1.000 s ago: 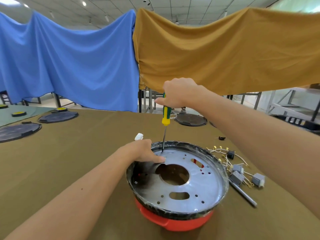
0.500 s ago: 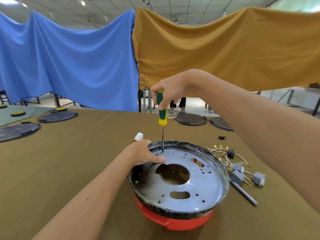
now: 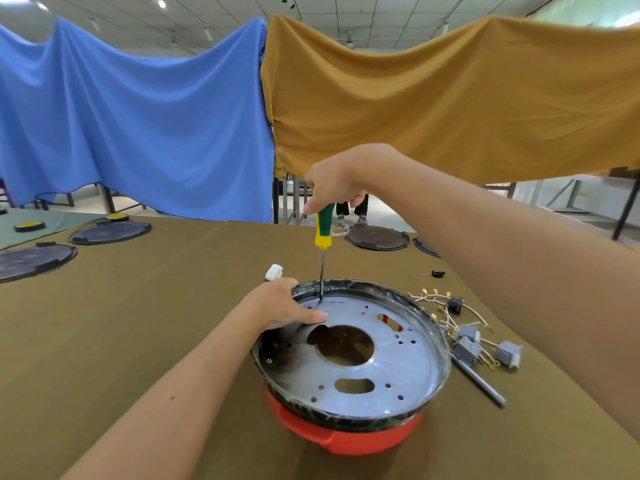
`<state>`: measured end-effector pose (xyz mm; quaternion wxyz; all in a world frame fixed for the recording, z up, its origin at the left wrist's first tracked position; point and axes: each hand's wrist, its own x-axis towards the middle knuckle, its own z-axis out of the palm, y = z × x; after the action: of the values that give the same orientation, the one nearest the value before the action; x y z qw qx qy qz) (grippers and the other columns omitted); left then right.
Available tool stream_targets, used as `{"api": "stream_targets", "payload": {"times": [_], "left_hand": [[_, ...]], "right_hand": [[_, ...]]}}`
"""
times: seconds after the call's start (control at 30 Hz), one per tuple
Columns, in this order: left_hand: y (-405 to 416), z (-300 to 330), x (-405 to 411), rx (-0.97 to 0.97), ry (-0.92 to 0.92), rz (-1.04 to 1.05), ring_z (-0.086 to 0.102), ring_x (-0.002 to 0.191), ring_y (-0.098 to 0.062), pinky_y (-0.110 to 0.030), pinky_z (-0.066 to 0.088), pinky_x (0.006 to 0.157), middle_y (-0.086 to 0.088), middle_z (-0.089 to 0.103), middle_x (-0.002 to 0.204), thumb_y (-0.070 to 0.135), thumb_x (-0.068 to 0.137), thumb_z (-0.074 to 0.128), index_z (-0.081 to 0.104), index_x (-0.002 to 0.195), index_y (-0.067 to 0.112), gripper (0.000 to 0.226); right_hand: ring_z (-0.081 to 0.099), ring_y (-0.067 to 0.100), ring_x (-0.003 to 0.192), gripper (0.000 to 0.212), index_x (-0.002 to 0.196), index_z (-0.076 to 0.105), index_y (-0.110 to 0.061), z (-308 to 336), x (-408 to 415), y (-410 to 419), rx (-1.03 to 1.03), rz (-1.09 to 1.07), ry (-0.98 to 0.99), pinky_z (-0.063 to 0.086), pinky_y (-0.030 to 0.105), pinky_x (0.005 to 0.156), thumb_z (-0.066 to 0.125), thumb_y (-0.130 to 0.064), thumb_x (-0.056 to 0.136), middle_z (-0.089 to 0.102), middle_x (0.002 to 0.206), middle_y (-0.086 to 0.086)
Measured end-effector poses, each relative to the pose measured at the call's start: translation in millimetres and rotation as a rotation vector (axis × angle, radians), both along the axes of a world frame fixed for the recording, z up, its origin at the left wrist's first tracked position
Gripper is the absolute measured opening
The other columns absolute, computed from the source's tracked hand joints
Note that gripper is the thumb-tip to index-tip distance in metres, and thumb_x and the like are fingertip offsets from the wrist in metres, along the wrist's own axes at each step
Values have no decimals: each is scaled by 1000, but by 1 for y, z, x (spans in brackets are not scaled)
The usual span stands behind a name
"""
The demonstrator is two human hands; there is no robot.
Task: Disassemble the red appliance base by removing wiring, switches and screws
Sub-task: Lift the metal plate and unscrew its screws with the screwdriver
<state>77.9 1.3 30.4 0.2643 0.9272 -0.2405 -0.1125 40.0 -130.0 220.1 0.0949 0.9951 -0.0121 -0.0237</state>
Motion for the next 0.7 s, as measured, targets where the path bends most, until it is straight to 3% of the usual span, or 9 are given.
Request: {"api": "stream_targets", "payload": {"times": [0.1,0.17,0.23,0.3,0.37,0.47,0.57,0.7], "left_hand": [[0,0,1,5,-6,-8,37,140,-26,-36,32,111,-4,33,158,65,70,74,24,154,14,110],[0,0,1,5,4,-7,37,141,-26,-36,32,111,-4,33,158,65,70,75,24,154,14,111],[0,0,0,-2,9,-5,37,141,-26,-36,32,111,-4,33,158,64,70,75,24,154,13,111],[0,1,0,-10,9,-2,37,141,-25,-35,32,111,-4,33,158,63,70,76,24,154,13,111],[-1,1,-1,-2,10,2,37,141,-26,-36,32,111,-4,35,157,63,70,76,24,154,13,110],[-2,2,-1,-5,15,15,38,140,-26,-36,32,111,-4,36,156,63,71,76,25,154,14,109],[-1,2,-2,-2,8,12,38,139,-26,-37,33,111,-4,36,156,63,71,75,25,154,14,108],[-1,3,-4,7,-10,9,38,140,-26,-36,33,111,-3,35,156,63,72,75,26,154,14,107]], "right_hand": [[54,21,79,19,111,53,-15,3,-4,-4,117,91,48,55,33,72,62,-25,97,54,105,10],[55,21,81,21,107,55,-18,1,-8,-5,138,156,24,50,30,65,61,-4,92,57,106,7],[54,20,79,28,105,57,-17,-3,-10,-4,168,178,10,42,28,61,59,5,87,57,98,3],[55,20,77,27,112,54,-16,-5,-12,1,137,140,0,42,28,60,65,-8,88,55,91,-1],[56,18,71,37,115,51,-15,-8,-15,5,27,36,-32,41,30,57,66,-40,91,54,89,0],[52,19,70,57,95,53,-11,-16,-13,3,-176,-92,-153,33,31,55,42,-67,95,49,81,1],[45,17,65,52,74,47,-15,-21,-10,-1,-239,-91,-225,32,31,58,35,-56,103,47,77,1],[42,15,63,34,94,52,-10,-14,-12,-9,-100,-6,-138,29,30,54,43,-41,105,47,76,0]]}}
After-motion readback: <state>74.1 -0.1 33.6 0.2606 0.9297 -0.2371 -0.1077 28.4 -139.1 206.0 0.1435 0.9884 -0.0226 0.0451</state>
